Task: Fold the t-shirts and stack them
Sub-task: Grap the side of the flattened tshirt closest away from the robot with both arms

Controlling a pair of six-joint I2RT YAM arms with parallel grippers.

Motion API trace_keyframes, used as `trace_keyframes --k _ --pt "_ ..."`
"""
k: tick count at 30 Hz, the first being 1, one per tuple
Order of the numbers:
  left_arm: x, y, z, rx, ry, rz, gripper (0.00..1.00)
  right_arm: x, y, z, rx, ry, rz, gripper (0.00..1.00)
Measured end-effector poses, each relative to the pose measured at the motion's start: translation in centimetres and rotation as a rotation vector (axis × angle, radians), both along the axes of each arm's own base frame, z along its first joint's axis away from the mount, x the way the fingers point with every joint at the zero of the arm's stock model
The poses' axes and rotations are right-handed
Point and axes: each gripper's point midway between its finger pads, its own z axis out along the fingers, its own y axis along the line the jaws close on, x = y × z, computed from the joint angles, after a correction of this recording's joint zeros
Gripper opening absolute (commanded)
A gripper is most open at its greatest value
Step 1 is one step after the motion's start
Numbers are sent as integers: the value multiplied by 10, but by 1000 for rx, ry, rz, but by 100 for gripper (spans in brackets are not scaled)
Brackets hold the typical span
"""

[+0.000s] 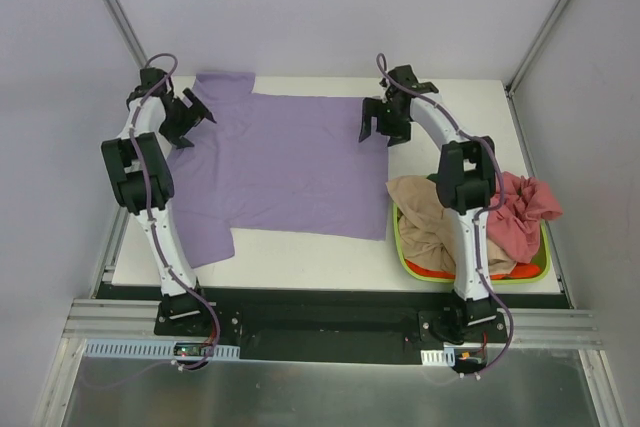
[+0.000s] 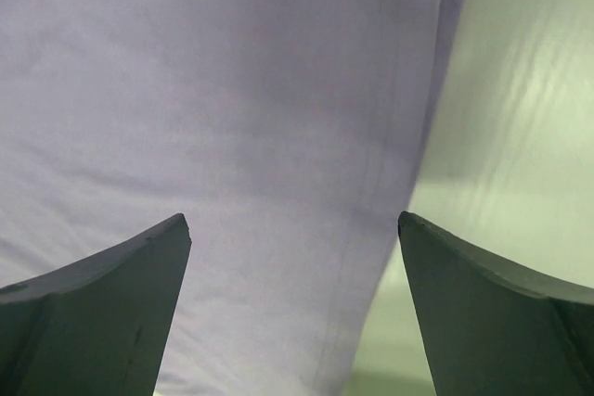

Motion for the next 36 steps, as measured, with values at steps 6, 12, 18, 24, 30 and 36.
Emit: trace_keyframes --k 6,12,18,24,30,36 --pt "-106 -13 72 103 -29 47 99 -56 -7 72 -109 -178 123 96" --pt "-261 -36 76 141 -70 229 99 -138 8 164 -48 -467 247 96" --pt "-360 -52 4 105 95 372 99 -153 -8 152 -61 -471 237 96" --pt "-373 -45 -6 111 128 503 97 -162 -9 134 -61 -422 253 96" --pt "-385 -40 -33 124 328 594 83 -160 -8 128 -65 -408 255 96" --pt "-391 -34 -46 150 363 658 73 -159 -7 117 -74 -378 258 96"
